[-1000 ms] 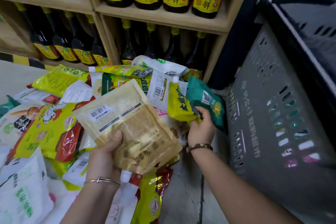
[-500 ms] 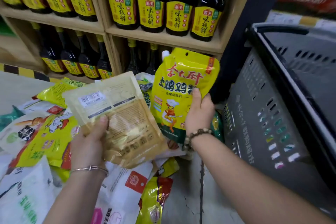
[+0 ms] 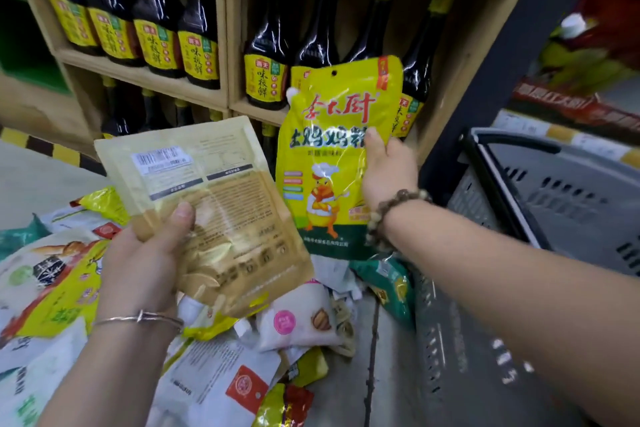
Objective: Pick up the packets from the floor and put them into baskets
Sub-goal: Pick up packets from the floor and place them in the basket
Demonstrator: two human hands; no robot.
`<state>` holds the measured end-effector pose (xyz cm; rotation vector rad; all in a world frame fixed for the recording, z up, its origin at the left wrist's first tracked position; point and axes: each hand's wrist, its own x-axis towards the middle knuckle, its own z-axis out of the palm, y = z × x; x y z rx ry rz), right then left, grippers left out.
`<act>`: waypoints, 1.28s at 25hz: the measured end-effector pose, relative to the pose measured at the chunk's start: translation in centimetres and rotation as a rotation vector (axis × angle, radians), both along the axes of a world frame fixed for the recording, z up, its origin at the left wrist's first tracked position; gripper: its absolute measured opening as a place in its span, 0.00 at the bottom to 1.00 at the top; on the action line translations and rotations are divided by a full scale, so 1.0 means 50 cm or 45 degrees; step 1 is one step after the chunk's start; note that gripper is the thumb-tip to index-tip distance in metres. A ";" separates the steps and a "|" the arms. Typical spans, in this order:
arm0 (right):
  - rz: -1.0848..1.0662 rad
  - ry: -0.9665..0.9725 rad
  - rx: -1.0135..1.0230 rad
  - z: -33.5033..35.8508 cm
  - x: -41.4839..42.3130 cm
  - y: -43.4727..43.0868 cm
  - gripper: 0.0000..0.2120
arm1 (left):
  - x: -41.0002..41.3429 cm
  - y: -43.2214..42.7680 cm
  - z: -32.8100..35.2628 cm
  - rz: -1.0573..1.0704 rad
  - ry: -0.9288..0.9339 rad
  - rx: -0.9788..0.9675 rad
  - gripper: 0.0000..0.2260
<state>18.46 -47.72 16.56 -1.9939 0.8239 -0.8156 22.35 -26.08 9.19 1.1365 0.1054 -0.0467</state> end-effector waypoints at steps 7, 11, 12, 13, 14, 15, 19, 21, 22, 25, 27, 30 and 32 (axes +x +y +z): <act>-0.086 -0.184 -0.340 0.193 -0.093 -0.136 0.20 | -0.039 -0.132 0.161 -0.313 -0.116 -0.322 0.05; -0.202 -0.274 -0.397 0.245 -0.206 -0.245 0.16 | -0.084 -0.250 0.234 -0.512 -0.237 -0.326 0.03; -0.231 -0.275 -0.404 0.254 -0.235 -0.273 0.17 | -0.097 -0.276 0.244 -0.553 -0.253 -0.293 0.02; -0.269 -0.255 -0.416 0.261 -0.263 -0.298 0.18 | -0.109 -0.300 0.252 -0.587 -0.267 -0.252 0.03; -0.312 -0.229 -0.429 0.267 -0.291 -0.322 0.18 | -0.121 -0.323 0.259 -0.618 -0.285 -0.210 0.04; -0.352 -0.197 -0.437 0.269 -0.316 -0.345 0.18 | -0.132 -0.345 0.264 -0.642 -0.296 -0.173 0.04; -0.453 -0.109 -0.330 0.230 -0.411 -0.431 0.20 | -0.178 -0.429 0.279 -0.733 -0.324 -0.033 0.07; -0.498 -0.034 -0.257 0.197 -0.442 -0.471 0.20 | -0.201 -0.465 0.287 -0.815 -0.391 0.082 0.06; -0.518 0.026 -0.230 0.180 -0.452 -0.491 0.20 | -0.211 -0.485 0.290 -0.846 -0.468 0.195 0.05; -0.525 0.319 -0.186 0.133 -0.462 -0.550 0.20 | -0.245 -0.561 0.305 -0.892 -0.671 0.506 0.02; -0.523 0.600 -0.213 0.094 -0.462 -0.587 0.18 | -0.263 -0.635 0.305 -0.923 -0.826 0.826 0.06; -0.575 0.952 -0.217 0.012 -0.454 -0.631 0.16 | -0.285 -0.751 0.277 -1.024 -1.173 1.525 0.11; -0.636 1.065 -0.195 -0.049 -0.454 -0.647 0.15 | -0.293 -0.813 0.242 -1.142 -1.235 1.847 0.11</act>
